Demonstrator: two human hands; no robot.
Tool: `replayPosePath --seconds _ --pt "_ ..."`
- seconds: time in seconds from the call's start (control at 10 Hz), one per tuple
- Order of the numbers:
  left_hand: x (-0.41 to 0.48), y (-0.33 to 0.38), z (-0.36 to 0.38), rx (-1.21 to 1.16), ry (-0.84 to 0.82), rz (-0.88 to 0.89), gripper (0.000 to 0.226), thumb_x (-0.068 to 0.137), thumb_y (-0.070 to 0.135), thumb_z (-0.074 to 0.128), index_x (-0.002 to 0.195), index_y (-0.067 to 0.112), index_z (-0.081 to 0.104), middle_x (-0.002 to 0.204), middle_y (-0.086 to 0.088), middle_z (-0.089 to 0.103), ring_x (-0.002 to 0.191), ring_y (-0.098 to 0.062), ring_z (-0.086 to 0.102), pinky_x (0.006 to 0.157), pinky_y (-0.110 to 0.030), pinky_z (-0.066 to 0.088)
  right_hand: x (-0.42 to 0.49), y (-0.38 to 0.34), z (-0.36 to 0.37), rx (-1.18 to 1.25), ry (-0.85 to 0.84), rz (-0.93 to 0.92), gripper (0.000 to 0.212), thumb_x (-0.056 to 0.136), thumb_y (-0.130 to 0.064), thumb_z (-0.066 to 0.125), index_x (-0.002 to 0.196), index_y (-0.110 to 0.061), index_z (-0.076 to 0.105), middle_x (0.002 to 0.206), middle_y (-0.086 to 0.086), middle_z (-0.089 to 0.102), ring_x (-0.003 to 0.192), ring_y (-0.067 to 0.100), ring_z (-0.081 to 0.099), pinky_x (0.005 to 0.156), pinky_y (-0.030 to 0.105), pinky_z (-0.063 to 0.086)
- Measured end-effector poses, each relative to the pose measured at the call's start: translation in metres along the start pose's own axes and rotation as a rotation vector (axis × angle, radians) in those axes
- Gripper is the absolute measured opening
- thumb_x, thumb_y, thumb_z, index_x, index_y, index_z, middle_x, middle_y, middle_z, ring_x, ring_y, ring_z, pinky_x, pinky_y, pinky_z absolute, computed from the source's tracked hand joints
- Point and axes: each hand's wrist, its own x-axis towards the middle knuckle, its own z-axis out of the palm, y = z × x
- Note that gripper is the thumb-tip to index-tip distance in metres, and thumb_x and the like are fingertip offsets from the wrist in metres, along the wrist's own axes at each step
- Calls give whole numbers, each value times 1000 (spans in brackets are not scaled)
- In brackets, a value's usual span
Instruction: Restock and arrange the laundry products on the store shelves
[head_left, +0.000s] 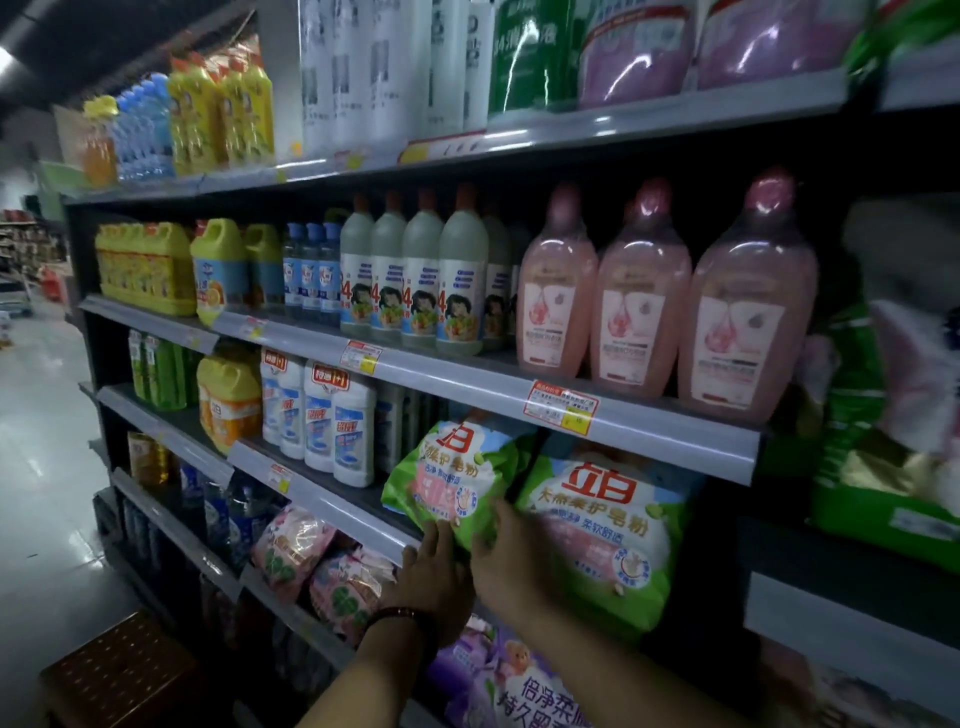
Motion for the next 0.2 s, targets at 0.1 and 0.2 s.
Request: replayPosePath --seconds 0.1,0.2 --pt "-34 13 -9 73 27 135 61 85 44 39 145 35 43 157 5 42 138 -27 54 104 -49 50 -41 15 -14 32 -22 -65 39 99 -29 60 138 -29 60 131 -3 69 114 13 65 94 32 57" --pt "-66 32 -7 175 52 219 51 91 48 45 140 38 56 142 5 62 130 -24 61 103 -41 53 -70 30 -35 -33 -66 -56 39 92 -35 56 127 -24 67 124 -2 72 114 19 66 98 35 53"
